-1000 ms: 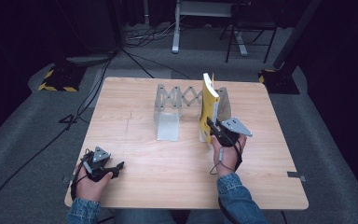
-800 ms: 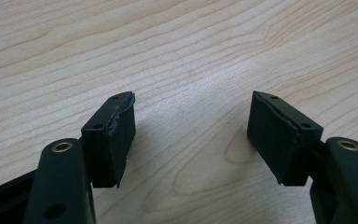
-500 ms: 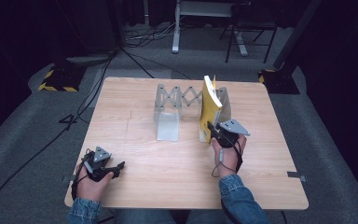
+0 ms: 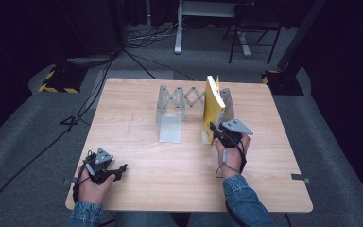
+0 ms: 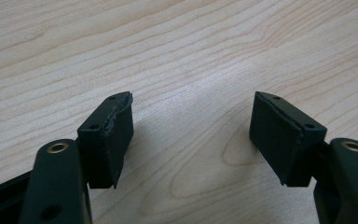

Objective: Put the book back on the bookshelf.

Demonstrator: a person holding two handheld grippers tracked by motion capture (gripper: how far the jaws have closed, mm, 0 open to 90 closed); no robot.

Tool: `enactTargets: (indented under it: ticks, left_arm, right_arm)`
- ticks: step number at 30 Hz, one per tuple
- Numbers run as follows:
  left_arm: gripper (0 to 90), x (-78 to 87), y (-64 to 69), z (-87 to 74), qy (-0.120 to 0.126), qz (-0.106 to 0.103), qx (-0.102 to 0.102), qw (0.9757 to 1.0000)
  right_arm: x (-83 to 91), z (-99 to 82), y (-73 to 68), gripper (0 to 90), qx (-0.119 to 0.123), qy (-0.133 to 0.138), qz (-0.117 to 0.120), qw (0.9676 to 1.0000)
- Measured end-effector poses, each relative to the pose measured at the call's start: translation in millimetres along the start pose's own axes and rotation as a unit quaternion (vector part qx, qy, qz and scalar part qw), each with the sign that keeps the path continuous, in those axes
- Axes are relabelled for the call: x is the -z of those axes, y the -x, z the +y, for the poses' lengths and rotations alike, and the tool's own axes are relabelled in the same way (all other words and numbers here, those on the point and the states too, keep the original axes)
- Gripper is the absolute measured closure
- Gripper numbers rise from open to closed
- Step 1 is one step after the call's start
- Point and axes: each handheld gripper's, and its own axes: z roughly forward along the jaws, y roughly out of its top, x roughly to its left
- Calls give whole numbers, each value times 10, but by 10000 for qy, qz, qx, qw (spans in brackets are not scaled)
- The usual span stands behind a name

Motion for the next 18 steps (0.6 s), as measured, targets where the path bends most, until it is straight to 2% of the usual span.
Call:
enactTargets:
  ticks: [4,8,11,12,13,18]
  left_arm:
    - [308,3,7,-4,-2,11,25,10000]
    - [308,24,11,-28,15,36,47,10000]
    - [308,31,11,-31,8,50,47,10000]
    - [308,31,11,-31,8,50,47,10000]
    - [307,31,10,-32,10,42,54,10000]
    - [307,31,9,-33,11,31,62,10000]
  right_arm:
    - [58,-11,46,540,-82,-77,90,9999]
    - [219,34,105,445,-105,-51,126,9999]
    - [370,83,141,426,-43,-4,257,9997]
    - [370,83,141,426,-43,-4,257,9997]
    - [469,108,169,412,-24,3,342,9994]
    - [693,144,287,392,-66,11,561,9984]
